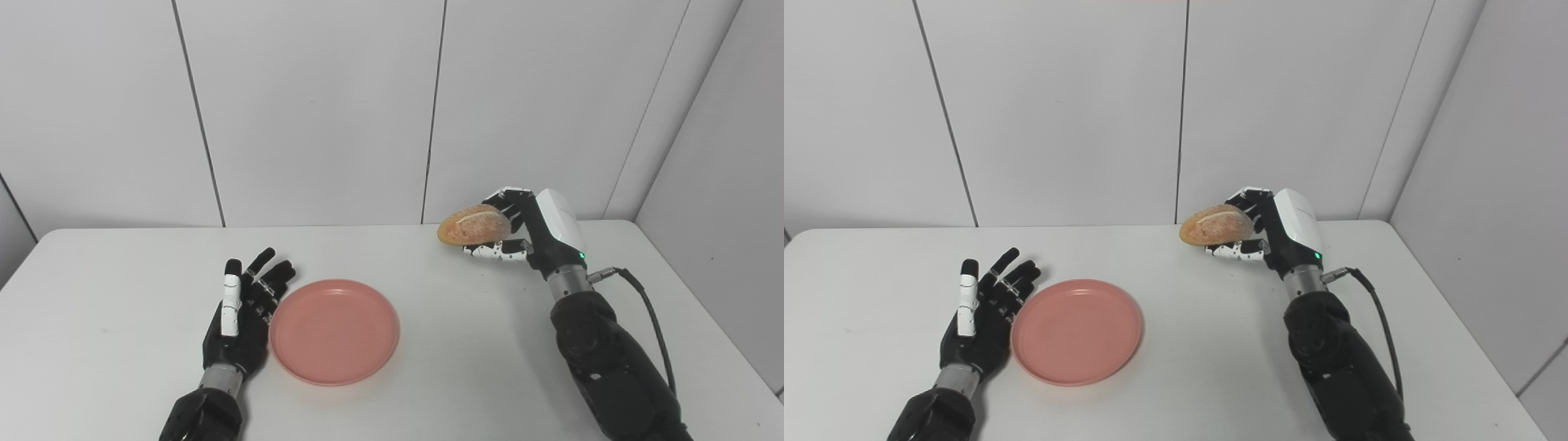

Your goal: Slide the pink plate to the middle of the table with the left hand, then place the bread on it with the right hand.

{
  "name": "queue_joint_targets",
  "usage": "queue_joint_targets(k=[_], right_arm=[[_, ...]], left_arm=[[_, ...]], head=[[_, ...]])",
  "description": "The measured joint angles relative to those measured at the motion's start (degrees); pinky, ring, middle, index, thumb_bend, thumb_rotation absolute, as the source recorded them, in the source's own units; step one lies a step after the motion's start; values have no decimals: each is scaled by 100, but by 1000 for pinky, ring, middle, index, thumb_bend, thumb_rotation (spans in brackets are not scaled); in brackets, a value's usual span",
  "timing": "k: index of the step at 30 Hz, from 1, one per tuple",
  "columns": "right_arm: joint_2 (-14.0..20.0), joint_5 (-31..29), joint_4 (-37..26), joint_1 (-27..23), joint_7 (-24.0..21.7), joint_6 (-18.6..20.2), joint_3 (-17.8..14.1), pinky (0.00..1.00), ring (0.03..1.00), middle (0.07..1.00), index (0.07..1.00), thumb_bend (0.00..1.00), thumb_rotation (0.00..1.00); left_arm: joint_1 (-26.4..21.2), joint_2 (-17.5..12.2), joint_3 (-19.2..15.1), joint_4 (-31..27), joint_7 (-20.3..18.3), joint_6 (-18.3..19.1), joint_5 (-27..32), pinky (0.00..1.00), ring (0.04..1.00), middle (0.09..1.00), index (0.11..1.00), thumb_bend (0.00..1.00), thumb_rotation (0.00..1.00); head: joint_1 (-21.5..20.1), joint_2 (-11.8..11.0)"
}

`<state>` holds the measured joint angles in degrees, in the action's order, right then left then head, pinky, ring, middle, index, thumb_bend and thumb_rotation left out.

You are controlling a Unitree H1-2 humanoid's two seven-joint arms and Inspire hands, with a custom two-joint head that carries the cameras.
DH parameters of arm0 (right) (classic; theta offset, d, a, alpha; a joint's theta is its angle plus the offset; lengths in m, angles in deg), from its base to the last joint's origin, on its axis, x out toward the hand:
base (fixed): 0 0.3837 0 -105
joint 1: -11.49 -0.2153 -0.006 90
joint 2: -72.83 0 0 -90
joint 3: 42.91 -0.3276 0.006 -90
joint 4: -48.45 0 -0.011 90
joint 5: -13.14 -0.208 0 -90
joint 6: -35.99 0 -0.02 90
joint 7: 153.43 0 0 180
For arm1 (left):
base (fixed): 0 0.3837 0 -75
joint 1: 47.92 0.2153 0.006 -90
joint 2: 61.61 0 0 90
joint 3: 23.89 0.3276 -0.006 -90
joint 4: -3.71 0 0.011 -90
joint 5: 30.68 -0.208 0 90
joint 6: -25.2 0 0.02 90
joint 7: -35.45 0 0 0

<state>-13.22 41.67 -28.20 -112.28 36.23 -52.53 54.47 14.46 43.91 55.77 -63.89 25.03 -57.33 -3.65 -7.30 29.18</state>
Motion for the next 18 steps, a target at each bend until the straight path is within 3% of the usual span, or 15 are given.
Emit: queue_joint_targets(k=[8, 10, 18], right_arm=[[-310, 85, -61, 7, -136, -23, 206, 371, 445, 497, 483, 519, 1], [-320, 84, -61, 1, -171, -27, 215, 372, 449, 498, 483, 519, 1], [-338, 83, -169, -76, -415, -26, 226, 356, 436, 504, 479, 519, 3]], left_arm=[[14, 84, 44, -23, 42, -4, -99, 979, 789, 674, 768, 836, 736], [19, 131, 30, -33, 74, -4, -99, 993, 794, 678, 764, 831, 729], [49, 252, 75, -53, 86, -49, -209, 946, 790, 688, 790, 821, 756]], head=[[404, -9], [614, -17], [826, -35]])
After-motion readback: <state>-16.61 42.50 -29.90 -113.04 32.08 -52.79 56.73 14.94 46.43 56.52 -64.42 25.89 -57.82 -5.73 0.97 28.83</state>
